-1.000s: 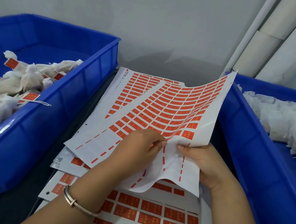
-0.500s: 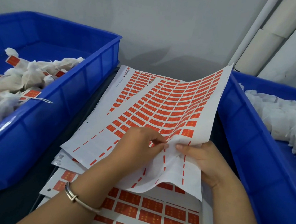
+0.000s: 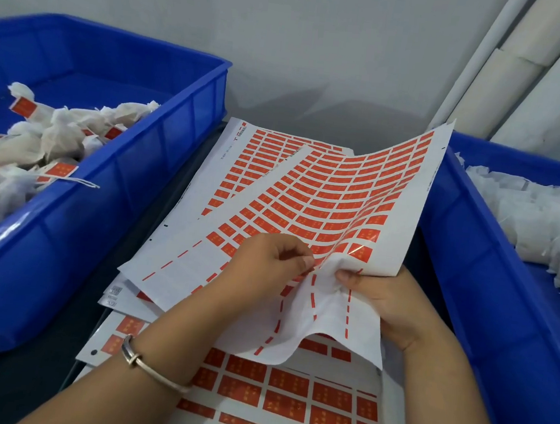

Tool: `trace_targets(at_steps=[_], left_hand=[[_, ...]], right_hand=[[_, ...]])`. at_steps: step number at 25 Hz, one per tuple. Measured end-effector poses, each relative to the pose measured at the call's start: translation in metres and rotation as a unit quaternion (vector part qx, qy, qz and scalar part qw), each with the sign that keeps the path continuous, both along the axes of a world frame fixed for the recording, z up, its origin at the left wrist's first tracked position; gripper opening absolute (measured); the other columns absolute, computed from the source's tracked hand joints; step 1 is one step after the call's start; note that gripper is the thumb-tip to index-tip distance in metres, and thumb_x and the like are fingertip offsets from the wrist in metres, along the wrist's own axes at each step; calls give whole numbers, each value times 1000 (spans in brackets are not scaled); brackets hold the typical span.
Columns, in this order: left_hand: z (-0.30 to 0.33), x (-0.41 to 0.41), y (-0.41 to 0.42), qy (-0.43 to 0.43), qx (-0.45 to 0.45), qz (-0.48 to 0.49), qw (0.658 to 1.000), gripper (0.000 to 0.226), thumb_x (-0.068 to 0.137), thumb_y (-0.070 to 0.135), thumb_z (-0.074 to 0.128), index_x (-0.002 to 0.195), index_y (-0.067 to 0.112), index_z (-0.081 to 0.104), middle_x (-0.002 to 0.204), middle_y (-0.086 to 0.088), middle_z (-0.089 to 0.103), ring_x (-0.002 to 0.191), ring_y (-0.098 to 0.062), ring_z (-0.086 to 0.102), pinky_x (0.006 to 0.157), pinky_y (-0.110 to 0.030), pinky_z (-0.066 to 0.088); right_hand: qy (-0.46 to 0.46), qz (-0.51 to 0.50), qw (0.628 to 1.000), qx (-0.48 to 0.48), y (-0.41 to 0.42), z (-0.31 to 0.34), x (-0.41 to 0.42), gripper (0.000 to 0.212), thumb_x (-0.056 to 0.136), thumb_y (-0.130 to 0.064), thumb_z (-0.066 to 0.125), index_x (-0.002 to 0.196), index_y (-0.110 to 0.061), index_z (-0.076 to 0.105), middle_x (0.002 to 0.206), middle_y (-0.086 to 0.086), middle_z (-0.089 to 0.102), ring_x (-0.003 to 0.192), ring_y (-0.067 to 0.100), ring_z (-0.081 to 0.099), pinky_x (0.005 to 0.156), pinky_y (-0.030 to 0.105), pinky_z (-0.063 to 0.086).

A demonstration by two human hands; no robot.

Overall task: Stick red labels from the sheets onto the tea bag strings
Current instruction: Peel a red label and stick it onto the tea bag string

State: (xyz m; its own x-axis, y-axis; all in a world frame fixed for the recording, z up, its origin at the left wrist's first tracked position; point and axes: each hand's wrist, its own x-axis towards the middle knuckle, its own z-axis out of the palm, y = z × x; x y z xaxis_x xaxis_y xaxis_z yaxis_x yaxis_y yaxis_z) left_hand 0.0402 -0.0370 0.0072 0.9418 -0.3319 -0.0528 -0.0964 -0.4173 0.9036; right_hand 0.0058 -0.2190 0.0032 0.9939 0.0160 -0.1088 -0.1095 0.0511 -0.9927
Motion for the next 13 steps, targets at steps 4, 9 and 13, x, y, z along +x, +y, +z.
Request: trace_targets(at_steps=[4,9,13], left_hand=[[-2,0,-1,1,-23,12,1000,13,80,34,71,71,39,64,72,26,63,72,9,59,50,-3,41],[-2,-3,-5,-17,-13,-8,1000,21,75,34,75,88,40,61,85,26,61,76,7,60,54,-7,44],[-3,-6,-5,-47,-3,-1,999,26,74,35,76,93,40,59,86,28,58,78,7,58,55,-6,40]], right_hand=[[16,12,1000,-23,-2,1,1,37,75,-19,73,108,-29,62,99,-1,73,87,23,71,68,36,58],[9,-18,1000,0,4,-1,1,47,58,-23,80,103,-29,67,99,1,73,86,25,71,68,40,58],[2,-40,999,-9,6,-2,-1,52,56,-25,78,105,-31,63,96,-4,74,84,20,72,68,38,59]])
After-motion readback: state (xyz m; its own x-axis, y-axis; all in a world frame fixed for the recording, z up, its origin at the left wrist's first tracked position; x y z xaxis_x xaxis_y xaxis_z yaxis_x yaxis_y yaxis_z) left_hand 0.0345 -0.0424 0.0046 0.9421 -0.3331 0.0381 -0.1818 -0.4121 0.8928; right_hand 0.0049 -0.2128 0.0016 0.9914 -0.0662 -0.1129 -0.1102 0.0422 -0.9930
